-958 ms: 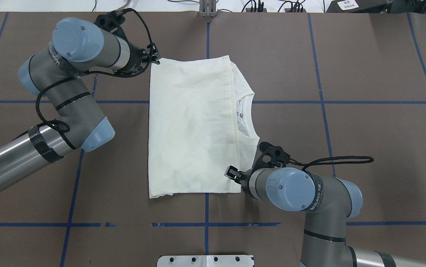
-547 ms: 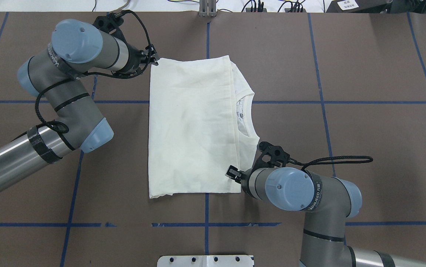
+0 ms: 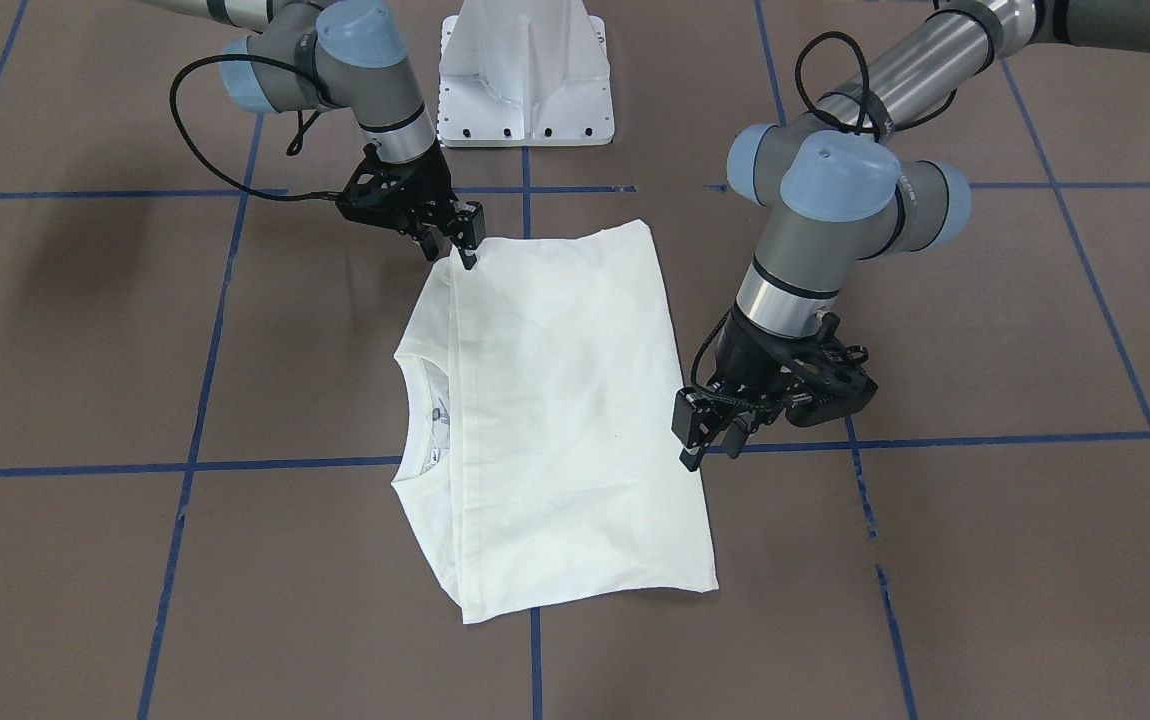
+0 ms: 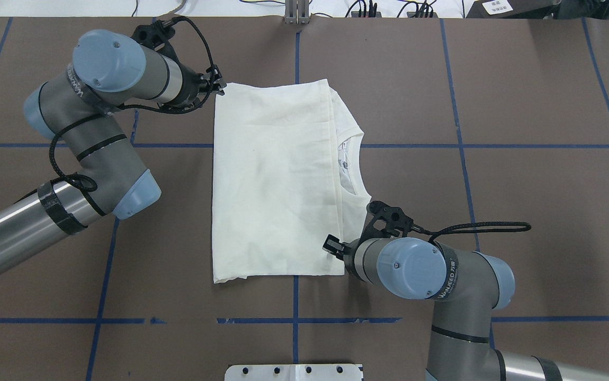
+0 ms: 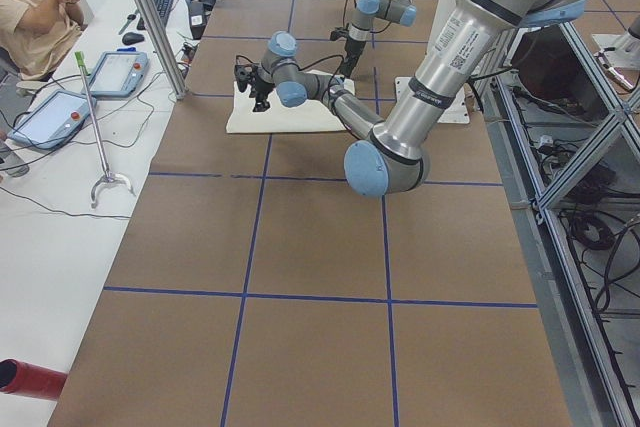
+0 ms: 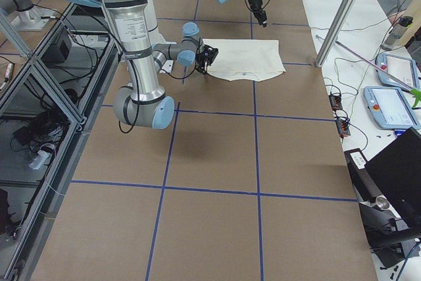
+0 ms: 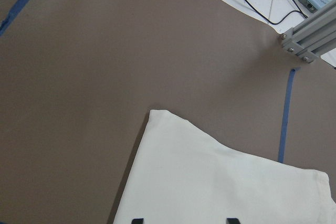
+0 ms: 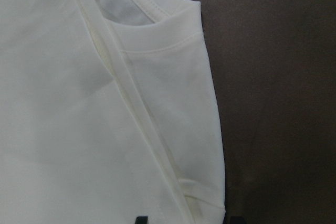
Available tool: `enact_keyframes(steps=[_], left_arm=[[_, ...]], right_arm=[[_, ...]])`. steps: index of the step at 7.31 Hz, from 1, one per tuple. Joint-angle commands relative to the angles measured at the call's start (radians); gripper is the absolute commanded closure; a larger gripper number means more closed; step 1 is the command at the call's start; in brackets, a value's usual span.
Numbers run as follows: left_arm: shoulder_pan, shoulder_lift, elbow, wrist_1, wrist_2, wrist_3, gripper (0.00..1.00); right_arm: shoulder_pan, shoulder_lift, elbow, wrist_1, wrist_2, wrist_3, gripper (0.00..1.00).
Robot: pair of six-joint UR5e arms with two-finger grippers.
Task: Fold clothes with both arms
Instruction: 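Lower both grippers to the shirt's edge nearest the robot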
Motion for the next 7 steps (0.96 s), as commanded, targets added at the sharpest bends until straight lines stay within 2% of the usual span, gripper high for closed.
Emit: enact_keyframes(steps=[1,2,5,6,7], left_arm=[[0.001,0.004,0.000,0.000,0.001,0.000,0.39],[0.001,0.005,0.000,0.000,0.001,0.000,0.39],[0.004,0.007,-0.014,0.002,-0.003,-0.002,0.39],[0.043,0.046,-0.055,-0.002,-0.001,-0.108,0.39],[0.121,0.085,-0.166,0.014,0.016,-0.209,0.39]], right_arm=[[0.000,0.002,-0.003,-0.001,0.000,0.000,0.83],[0.000,0.004,-0.003,-0.001,0.000,0.000,1.00],[0.006,0.005,0.029,0.000,0.006,-0.001,1.00],[0.012,0.001,0.058,-0.001,0.010,-0.001,1.00],[0.013,-0.012,0.095,-0.003,0.010,-0.001,1.00]])
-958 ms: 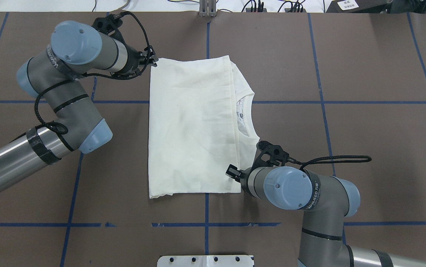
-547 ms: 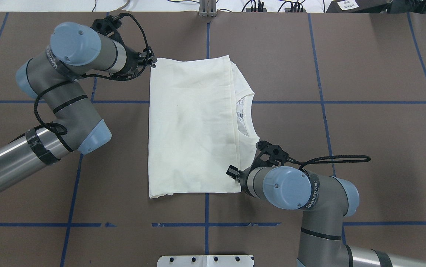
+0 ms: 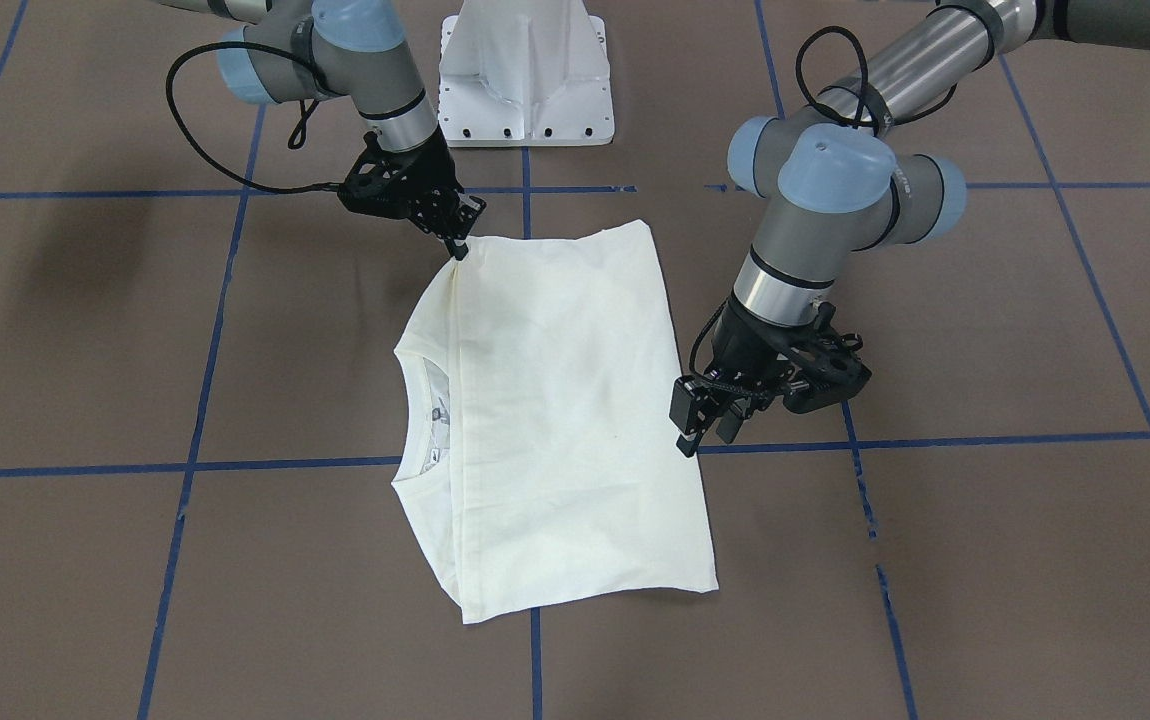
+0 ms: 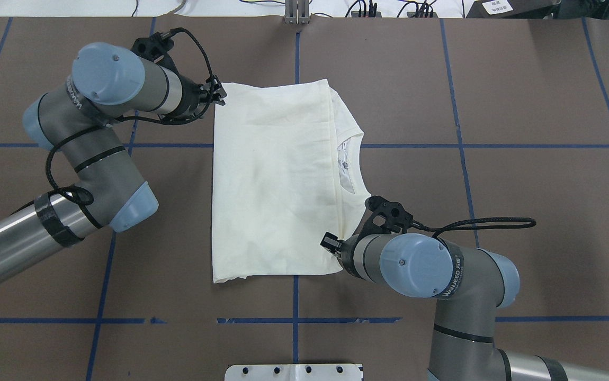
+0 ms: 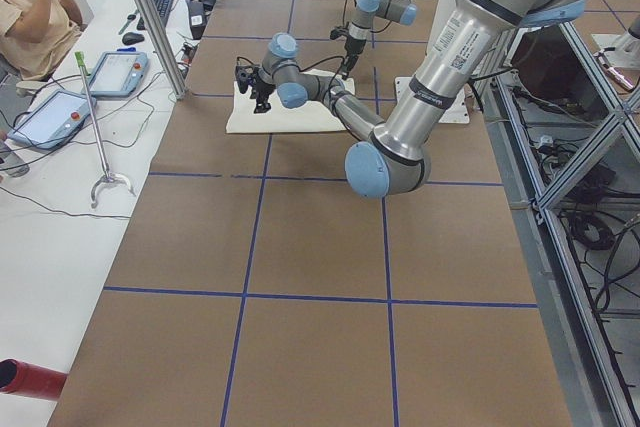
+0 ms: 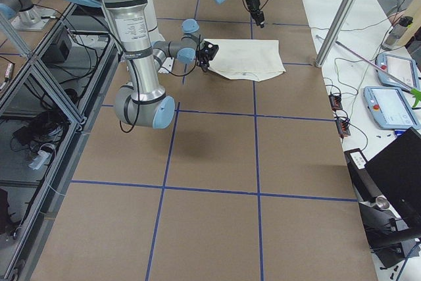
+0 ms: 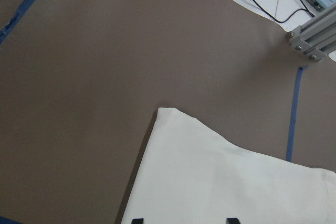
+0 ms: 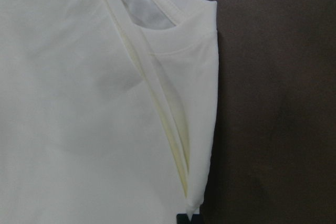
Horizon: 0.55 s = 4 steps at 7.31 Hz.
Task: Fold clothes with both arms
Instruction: 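Lower both grippers to the shirt's edge nearest the robot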
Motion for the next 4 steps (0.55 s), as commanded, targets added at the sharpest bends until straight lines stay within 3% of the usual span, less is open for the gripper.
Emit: enact_keyframes(steps=[1,2,4], left_arm=[[0.184,0.080,-0.200,0.078,0.059,-0.235,0.39],[0.269,0.083,-0.278,0.158,0.103,-0.357,0.39],[0.381,0.163,-0.377,0.262,0.139,-0.383,0.39]], right_arm=[[0.004,-0.019,0.077,-0.040,0.004,0.000,1.00],[0.002,-0.020,0.089,-0.057,0.005,0.000,1.00],[0.004,-0.026,0.094,-0.058,0.005,0.000,1.00]])
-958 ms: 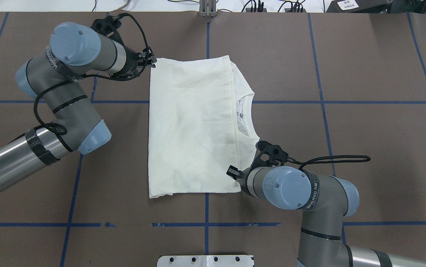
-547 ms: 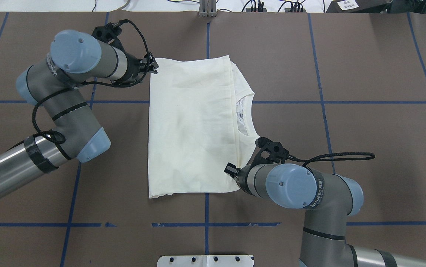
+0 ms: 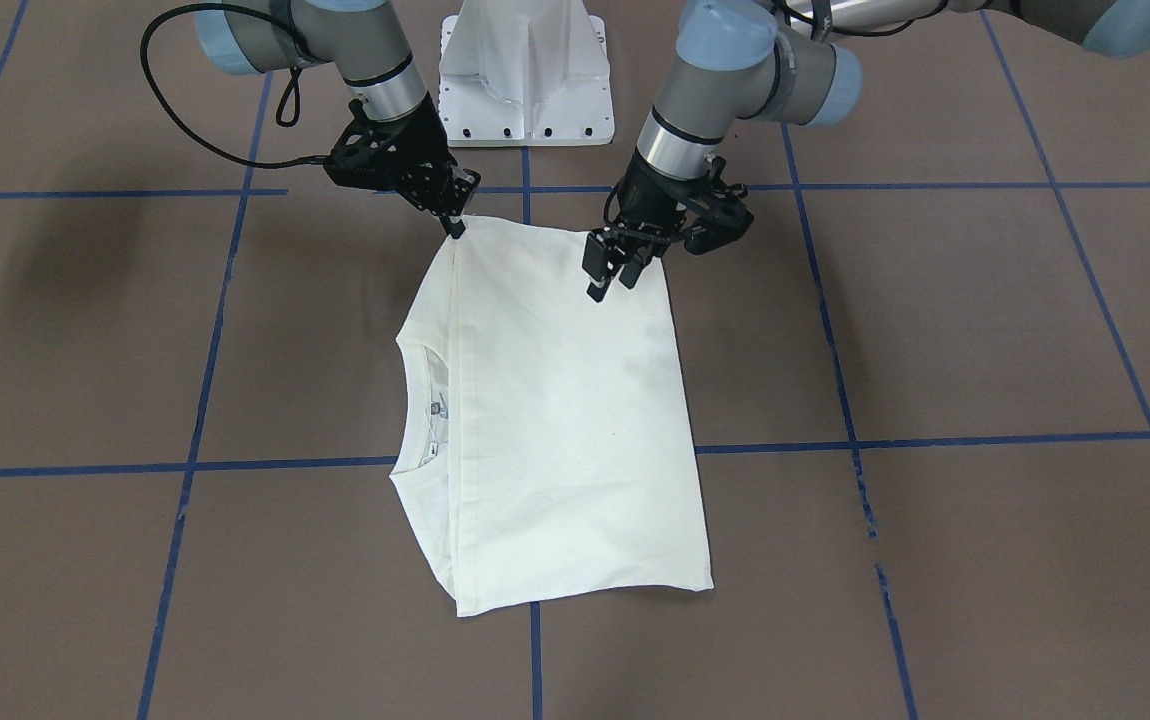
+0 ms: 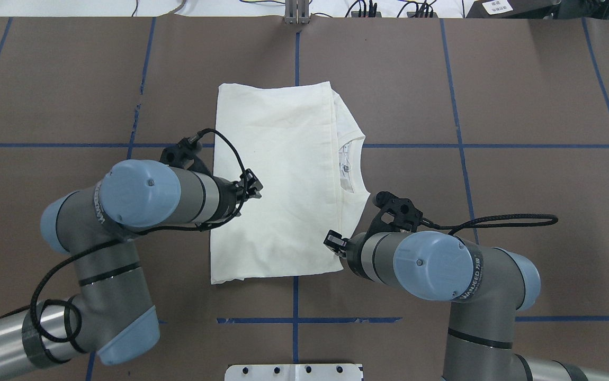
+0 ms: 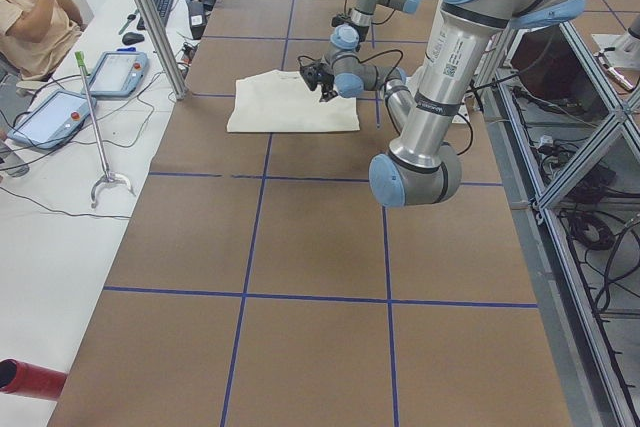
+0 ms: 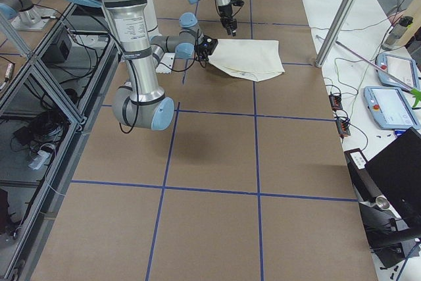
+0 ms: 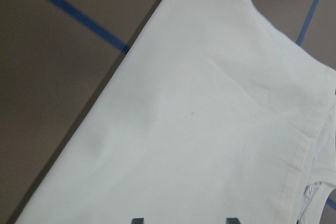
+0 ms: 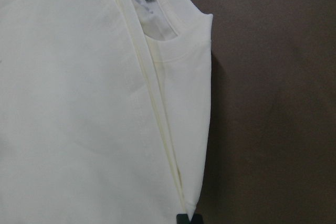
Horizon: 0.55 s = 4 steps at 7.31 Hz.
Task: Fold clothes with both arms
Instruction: 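Lower both grippers to the shirt's edge nearest the robot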
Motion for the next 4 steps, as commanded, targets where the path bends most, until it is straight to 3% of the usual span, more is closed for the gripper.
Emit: enact_keyframes(steps=[1,4], left_arm=[[0.105,0.080,-0.055,0.058,0.061,-0.028,0.39],[0.142,0.105,-0.043,0.125,0.062,-0.028,0.39]], right_arm=[[0.001,-0.008,0.004,-0.002,0.002,-0.002,1.00],[0.000,-0.006,0.005,-0.002,0.002,-0.002,1.00]])
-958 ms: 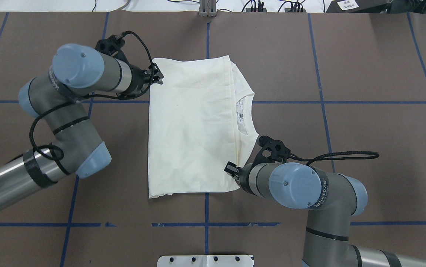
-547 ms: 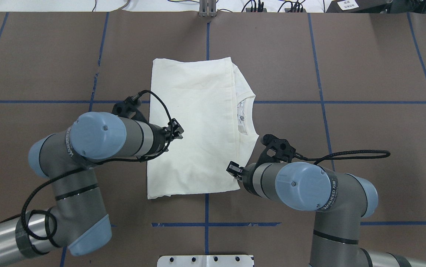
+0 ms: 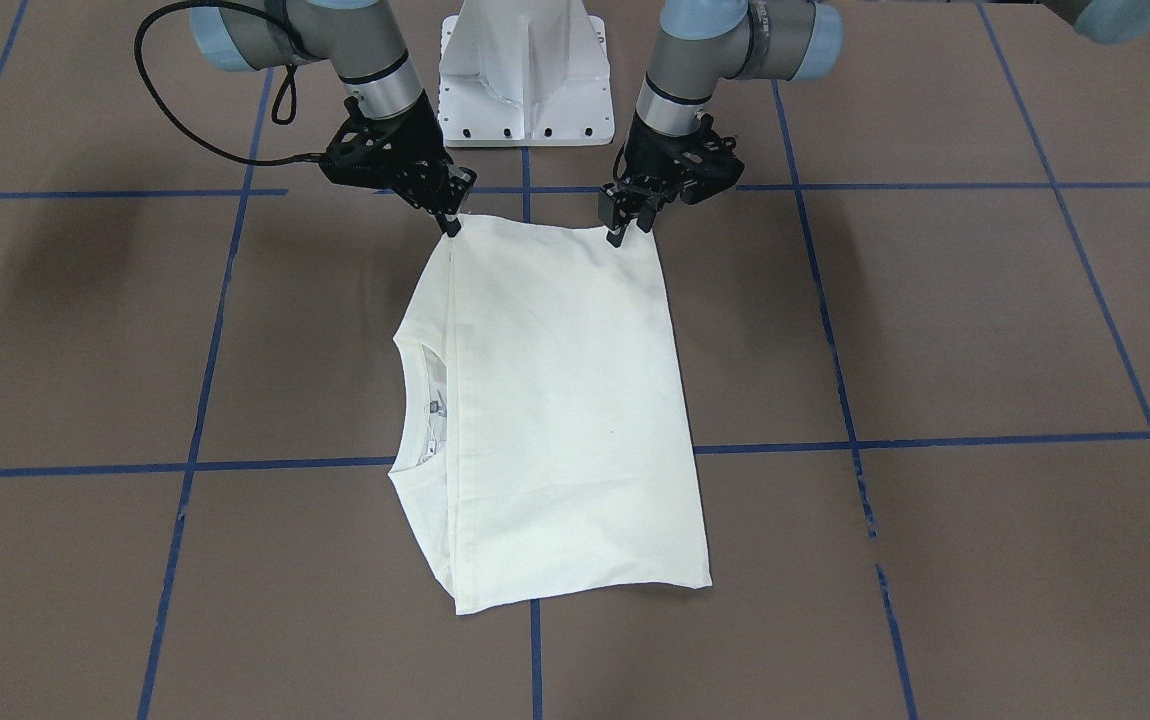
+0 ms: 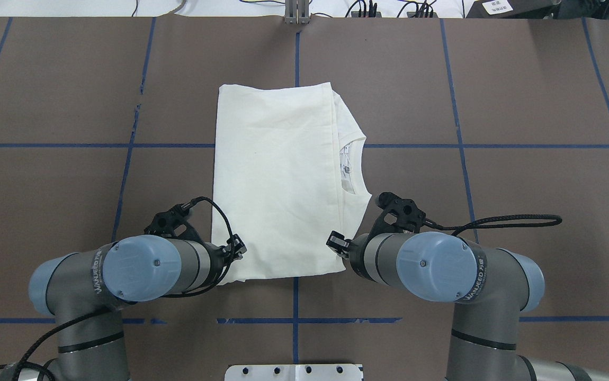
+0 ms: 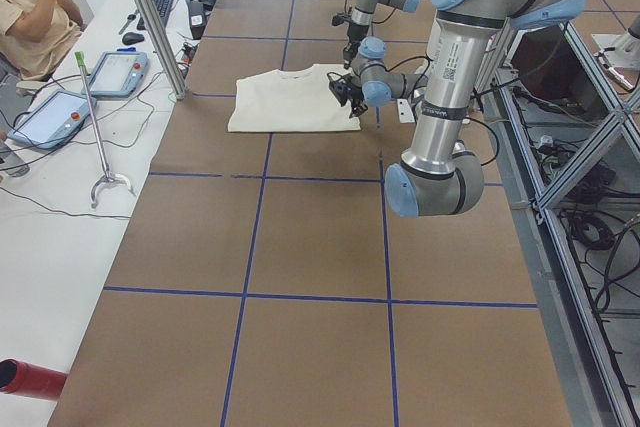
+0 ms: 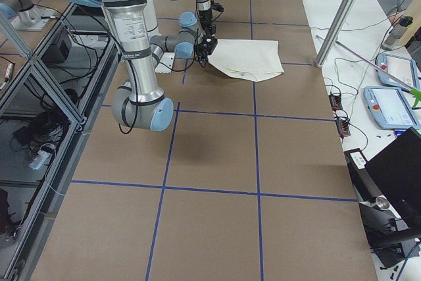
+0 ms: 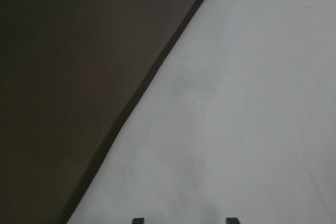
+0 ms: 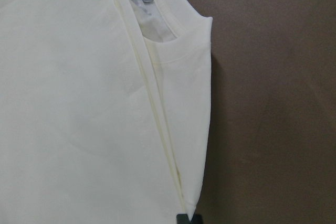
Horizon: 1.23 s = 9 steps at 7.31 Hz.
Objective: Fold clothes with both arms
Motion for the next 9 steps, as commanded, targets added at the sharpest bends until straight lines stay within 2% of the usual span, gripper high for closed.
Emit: enact_keyframes(steps=[1,3,4,5,6,7,9], left_arm=[[0.025,0.006,0.005,0.041,0.002,0.000,0.39],[0.035,0.007,0.008,0.047,0.000,0.000,0.42],[0.036,0.006,0.008,0.061,0.002,-0.002,0.51],[0.036,0.007,0.008,0.066,0.002,-0.002,0.66],[0.036,0.016,0.008,0.066,0.002,-0.002,0.87],[0.036,0.021,0.008,0.066,0.002,-0.002,1.00],[0.036,0.021,0.001,0.067,0.002,0.000,1.00]], right_arm=[[0.000,0.001,0.000,0.000,0.000,0.000,1.00],[0.000,0.001,0.000,0.000,0.000,0.000,1.00],[0.000,0.002,0.000,0.000,0.000,0.000,1.00],[0.000,0.004,0.000,0.000,0.000,0.000,1.00],[0.000,0.002,0.000,0.000,0.000,0.000,1.00],[0.000,0.004,0.000,0.000,0.000,0.000,1.00],[0.000,0.002,0.000,0.000,0.000,0.000,1.00]])
